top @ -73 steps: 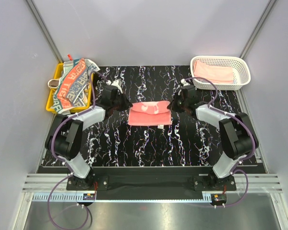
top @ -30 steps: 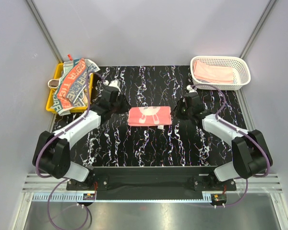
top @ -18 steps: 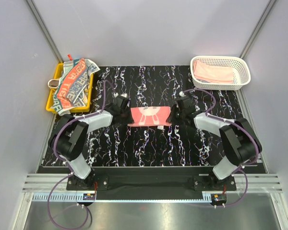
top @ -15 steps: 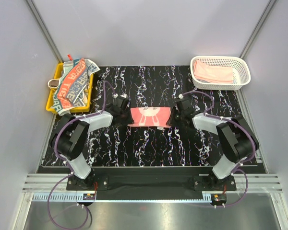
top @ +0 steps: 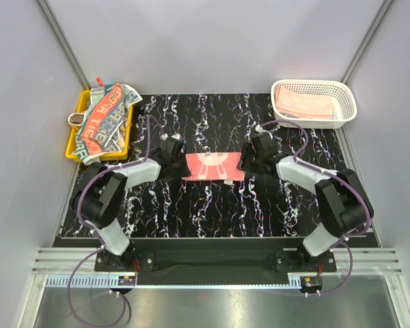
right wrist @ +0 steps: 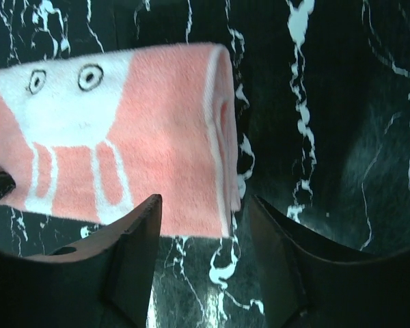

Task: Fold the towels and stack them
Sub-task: Fold the towel, then neatly place the folded towel into the bin

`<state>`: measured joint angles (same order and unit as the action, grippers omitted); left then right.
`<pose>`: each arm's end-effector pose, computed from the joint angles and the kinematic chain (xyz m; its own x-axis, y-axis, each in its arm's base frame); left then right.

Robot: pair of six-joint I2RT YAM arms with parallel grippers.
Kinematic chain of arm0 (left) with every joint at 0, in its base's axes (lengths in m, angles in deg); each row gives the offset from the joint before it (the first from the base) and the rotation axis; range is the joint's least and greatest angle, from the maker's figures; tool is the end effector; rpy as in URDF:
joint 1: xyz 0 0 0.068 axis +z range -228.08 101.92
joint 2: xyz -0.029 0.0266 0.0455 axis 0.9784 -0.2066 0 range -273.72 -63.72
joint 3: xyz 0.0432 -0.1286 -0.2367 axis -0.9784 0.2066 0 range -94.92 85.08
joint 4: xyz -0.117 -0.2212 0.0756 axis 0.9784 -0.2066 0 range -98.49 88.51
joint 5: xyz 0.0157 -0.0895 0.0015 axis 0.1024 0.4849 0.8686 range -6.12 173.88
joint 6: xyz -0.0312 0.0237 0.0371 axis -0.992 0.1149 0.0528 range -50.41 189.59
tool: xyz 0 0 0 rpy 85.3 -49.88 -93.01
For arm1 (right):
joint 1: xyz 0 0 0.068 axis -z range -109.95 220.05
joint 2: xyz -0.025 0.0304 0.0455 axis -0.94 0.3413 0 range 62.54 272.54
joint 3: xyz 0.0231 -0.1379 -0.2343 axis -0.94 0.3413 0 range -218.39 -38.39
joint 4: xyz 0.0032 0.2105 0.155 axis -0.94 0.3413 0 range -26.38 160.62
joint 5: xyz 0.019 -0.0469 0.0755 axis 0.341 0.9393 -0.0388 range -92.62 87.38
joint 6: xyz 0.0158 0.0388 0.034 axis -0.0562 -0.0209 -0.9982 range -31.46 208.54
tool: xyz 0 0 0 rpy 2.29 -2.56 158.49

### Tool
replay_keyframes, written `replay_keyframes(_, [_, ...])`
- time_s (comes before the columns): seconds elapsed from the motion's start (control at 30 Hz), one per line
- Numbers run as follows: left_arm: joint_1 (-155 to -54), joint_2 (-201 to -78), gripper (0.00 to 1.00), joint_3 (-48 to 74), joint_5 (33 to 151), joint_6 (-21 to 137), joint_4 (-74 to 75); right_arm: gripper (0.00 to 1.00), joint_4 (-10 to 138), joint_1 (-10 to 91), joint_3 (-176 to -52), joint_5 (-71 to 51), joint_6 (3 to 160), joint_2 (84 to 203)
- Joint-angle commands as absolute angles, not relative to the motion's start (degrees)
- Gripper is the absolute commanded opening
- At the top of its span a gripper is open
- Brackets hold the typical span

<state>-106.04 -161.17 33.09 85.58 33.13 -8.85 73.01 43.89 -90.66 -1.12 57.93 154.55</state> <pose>0.2954 -0.1581 0.1554 -0.8539 -0.2192 -0.4720 -0.0286 0.9253 -0.3781 0.2946 0.1437 0.1841 -0.8007 0.1740 -0.5732 -0.0204 0.9484 0.3163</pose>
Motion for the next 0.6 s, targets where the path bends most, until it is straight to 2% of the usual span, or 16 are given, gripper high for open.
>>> replay_keyframes(0.0, [-105.9, -159.3, 0.15, 32.4, 85.3, 34.2, -9.7, 0.61, 72.6, 43.9, -94.9, 0.9, 62.8, 157.7])
replay_keyframes(0.1, [-105.9, -159.3, 0.15, 32.2, 85.5, 34.3, -9.8, 0.64, 73.1, 43.9, -97.6, 0.5, 63.9, 162.4])
replay_keyframes(0.27, [-105.9, -158.6, 0.15, 32.2, 85.6, 34.6, -10.4, 0.62, 73.7, 43.8, -100.4, 0.2, 64.3, 167.0])
replay_keyframes(0.43, [-105.9, -158.0, 0.15, 32.3, 86.1, 34.4, -10.3, 0.52, 73.5, 43.6, -100.6, -0.4, 62.8, 167.9])
replay_keyframes(0.57, [-106.0, -157.7, 0.15, 32.1, 86.7, 34.1, -10.3, 0.48, 74.3, 42.5, -100.4, -0.2, 62.0, 167.6])
